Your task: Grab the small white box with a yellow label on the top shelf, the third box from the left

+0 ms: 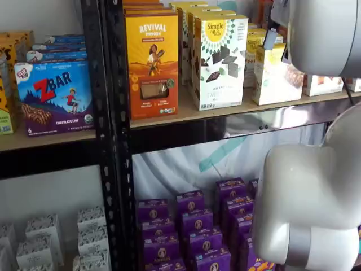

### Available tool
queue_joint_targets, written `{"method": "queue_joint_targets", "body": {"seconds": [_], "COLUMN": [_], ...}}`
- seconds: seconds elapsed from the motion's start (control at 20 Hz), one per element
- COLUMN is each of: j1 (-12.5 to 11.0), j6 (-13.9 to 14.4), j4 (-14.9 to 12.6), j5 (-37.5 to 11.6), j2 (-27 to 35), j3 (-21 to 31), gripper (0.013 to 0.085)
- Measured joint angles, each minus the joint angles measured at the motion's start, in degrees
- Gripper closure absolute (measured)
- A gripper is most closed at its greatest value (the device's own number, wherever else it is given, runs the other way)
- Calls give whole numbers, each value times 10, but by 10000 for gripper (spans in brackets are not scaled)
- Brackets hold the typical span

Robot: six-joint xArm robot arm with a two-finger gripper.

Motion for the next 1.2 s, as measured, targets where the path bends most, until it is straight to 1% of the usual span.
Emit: {"method": "queue_joint_targets", "body": {"seconds": [0.15,0.3,0.35,0.4,0.5,0.55,0.65,0.7,0.8,0.85,1.0,1.1,1.15,1.2], "j1": [2,-1,-4,-8,-33,-36,-48,-50,-47,-42,-32,-23,-20,-15], "j6": [2,2,2,1,-4,-4,-7,-9,-12,-15,-19,-21,-21,-20], "j4": [-5,0,7,16,74,81,116,124,125,118,104,84,75,60], "j5": [25,28,27,25,-1,-5,-38,-57,-88,-111,-145,-158,-156,-152], "j2": [6,1,-1,-2,-17,-19,-31,-37,-45,-45,-36,-21,-13,0], "j3": [-12,-10,-8,-6,14,17,36,45,58,63,67,60,54,44], "gripper": [130,130,130,130,130,130,130,130,130,130,130,130,130,130]}}
